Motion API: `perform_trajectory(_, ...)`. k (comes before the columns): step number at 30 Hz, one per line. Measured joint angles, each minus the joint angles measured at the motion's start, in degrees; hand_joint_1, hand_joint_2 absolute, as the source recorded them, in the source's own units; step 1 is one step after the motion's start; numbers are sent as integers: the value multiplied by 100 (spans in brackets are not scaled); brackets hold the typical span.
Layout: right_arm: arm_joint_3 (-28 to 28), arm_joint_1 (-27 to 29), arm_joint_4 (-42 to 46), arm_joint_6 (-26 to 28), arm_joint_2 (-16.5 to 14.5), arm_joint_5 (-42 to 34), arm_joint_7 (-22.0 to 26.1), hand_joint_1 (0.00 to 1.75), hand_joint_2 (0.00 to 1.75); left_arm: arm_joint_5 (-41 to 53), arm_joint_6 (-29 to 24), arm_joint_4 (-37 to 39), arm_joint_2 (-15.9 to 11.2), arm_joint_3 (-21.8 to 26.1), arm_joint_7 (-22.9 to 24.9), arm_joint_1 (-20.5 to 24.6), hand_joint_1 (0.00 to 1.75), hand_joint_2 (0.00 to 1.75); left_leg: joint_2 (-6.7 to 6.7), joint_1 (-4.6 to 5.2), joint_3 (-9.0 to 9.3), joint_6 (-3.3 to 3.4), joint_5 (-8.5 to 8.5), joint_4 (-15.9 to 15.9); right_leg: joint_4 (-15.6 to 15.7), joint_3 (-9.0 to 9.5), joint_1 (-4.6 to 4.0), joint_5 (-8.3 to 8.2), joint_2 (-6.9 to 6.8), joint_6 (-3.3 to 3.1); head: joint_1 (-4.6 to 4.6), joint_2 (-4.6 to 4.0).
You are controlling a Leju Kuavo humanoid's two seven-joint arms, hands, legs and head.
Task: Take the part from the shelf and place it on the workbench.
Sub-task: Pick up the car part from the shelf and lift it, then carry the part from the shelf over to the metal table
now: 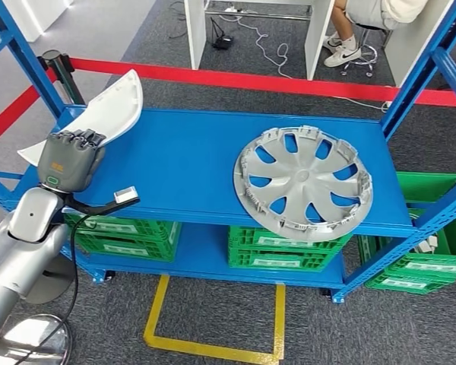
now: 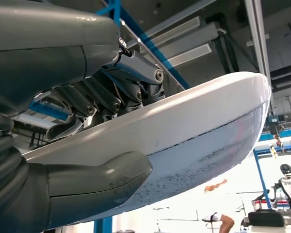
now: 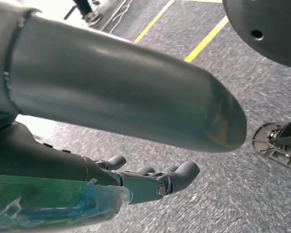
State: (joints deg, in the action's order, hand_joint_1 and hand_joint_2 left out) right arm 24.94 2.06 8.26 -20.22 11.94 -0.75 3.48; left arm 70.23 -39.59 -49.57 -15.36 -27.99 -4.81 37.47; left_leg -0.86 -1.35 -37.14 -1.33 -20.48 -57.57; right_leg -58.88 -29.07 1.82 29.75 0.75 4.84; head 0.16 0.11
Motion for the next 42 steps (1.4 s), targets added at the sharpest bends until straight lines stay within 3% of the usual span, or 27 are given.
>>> perform_trajectory(3,-1,2,-1,4,-5,-10,1,0,0,-7,-11,-7,-30,7,1,-43,175,175,-3,-11,-43,-104,24,-1,-50,-133,-10,-89,2,-158,-8,0)
perform_trajectory(5,-4,2,-2,7,-5,-17,3,0,0,-11,-17,-10,-61,12,1,-77,175,175,21,-14,-189,-132,-346,-338,-42,-247,-13,-194,-7,-293,-39,0)
perform_trajectory(7,-9,7,-2,7,-5,-21,6,0,0,-13,-19,-13,-75,16,1,-95,175,175,31,-2,-433,-130,-879,-1083,-48,-367,-46,-300,-21,-369,-61,0)
perform_trajectory(8,-11,13,-2,7,-6,-22,8,0,0,-13,-19,-14,-77,17,1,-115,175,175,32,5,-515,-123,-1031,-1427,-50,-433,-63,-348,-29,-385,-62,0)
perform_trajectory(9,-16,18,-2,7,-6,-25,9,0,0,-12,-19,-14,-78,17,1,-141,175,175,32,14,-523,-110,-1067,-1625,-52,-495,-78,-393,-37,-395,-60,0)
perform_trajectory(10,-22,22,-2,7,-7,-27,11,0,0,-11,-19,-14,-80,17,3,-168,175,175,32,23,-430,-90,-995,-1620,-53,-553,-89,-437,-42,-395,-61,0)
perform_trajectory(11,-28,23,-2,8,-7,-32,14,0,0,-9,-20,-15,-83,17,6,-189,175,175,33,32,-237,-65,-858,-1410,-54,-605,-96,-477,-44,-389,-61,0)
perform_trajectory(13,-40,23,-3,10,-7,-44,23,0,0,3,-24,-33,-91,26,21,-208,175,175,38,53,311,-13,-668,-650,-62,-683,-112,-548,-43,-346,-60,0)
perform_trajectory(15,-54,31,-5,15,-7,-58,34,0,0,28,-31,-73,-97,52,49,-235,175,175,42,79,641,19,-682,-107,-66,-734,-128,-623,-41,-277,-56,0)
perform_trajectory(18,-80,53,-17,18,-8,-77,43,0,0,64,-37,-121,-100,114,102,-367,175,175,53,97,602,93,-644,22,-56,-799,-114,-696,-39,-171,-53,0)
perform_trajectory(20,-88,78,-26,19,-9,-94,45,0,0,91,-38,-164,-101,147,120,-482,175,175,72,82,505,175,-535,47,-298,-917,-105,-389,-41,-118,-38,0)
perform_trajectory(22,-94,93,-30,22,-10,-116,55,0,0,126,-39,-237,-104,190,131,-621,175,175,79,84,376,218,-419,49,-969,-1105,-103,177,-44,-79,-11,0)
perform_trajectory(23,-101,96,-33,24,-12,-130,63,0,0,147,-39,-278,-108,227,136,-706,175,175,81,90,304,224,-362,47,-1333,-1171,-104,367,-44,-66,-5,0)
perform_trajectory(24,-113,99,-36,25,-13,-146,74,0,0,167,-39,-318,-113,267,139,-798,175,175,84,96,230,223,-303,46,-1589,-1181,-105,426,-44,-60,-3,0)
perform_trajectory(25,-126,103,-41,25,-15,-164,85,0,0,192,-39,-354,-119,308,140,-887,175,175,86,99,159,219,-246,43,-1662,-1107,-107,348,-44,-60,-3,0)
perform_trajectory(26,-141,108,-48,25,-17,-186,95,0,0,214,-39,-391,-125,351,138,-971,175,175,87,101,89,211,-190,41,-1539,-941,-108,185,-43,-68,-3,0)
perform_trajectory(27,-159,110,-56,25,-18,-208,108,0,0,234,-39,-433,-130,396,131,-1049,175,175,85,102,25,197,-132,39,-1226,-676,-109,23,-40,-82,-2,0)
perform_trajectory(28,-177,107,-62,25,-17,-226,122,0,0,253,-40,-483,-139,446,121,-1122,175,175,80,107,-30,174,-77,34,-784,-346,-116,-28,-34,-103,0,0)
perform_trajectory(30,-218,101,-69,25,-17,-260,155,0,0,274,-45,-585,-166,556,93,-1245,175,175,73,115,-93,115,35,33,-36,133,-135,55,-19,-158,-8,0)
perform_trajectory(31,-235,103,-77,25,-18,-272,167,0,0,278,-48,-630,-183,614,77,-1296,175,175,74,115,-105,82,91,44,132,209,-150,118,-14,-187,-10,1)
perform_trajectory(33,-263,116,-103,27,-20,-292,181,0,0,263,-51,-690,-216,719,25,-1393,175,175,75,102,-115,12,162,70,150,120,-155,60,-20,-266,-10,1)
perform_trajectory(34,-274,119,-121,28,-21,-298,188,0,0,250,-52,-711,-235,768,-12,-1440,175,175,75,95,-139,-24,79,35,147,80,-150,4,-28,-319,-12,1)
perform_trajectory(36,-292,121,-149,28,-22,-309,200,0,0,223,-54,-730,-264,850,-83,-1502,175,175,76,84,-255,-80,-414,-335,160,-29,-132,-146,-50,-411,-24,0)
perform_trajectory(38,-317,120,-173,27,-28,-321,224,0,0,199,-54,-732,-271,913,-163,-1514,175,175,77,83,-421,-116,-987,-1090,149,-202,-134,-302,-61,-443,-32,0)
perform_trajectory(39,-331,120,-187,27,-33,-326,237,0,0,188,-54,-732,-271,939,-203,-1515,175,175,76,82,-461,-130,-1098,-1423,139,-307,-133,-379,-67,-443,-32,0)
perform_trajectory(41,-357,119,-216,27,-49,-335,259,0,0,176,-55,-731,-271,985,-265,-1511,175,175,77,74,-320,-144,-919,-1617,107,-511,-126,-509,-77,-420,-32,0)
perform_trajectory(42,-371,119,-231,27,-58,-342,267,0,0,169,-56,-731,-271,1002,-285,-1504,175,175,77,66,-110,-149,-754,-1422,83,-600,-120,-562,-79,-396,-32,0)
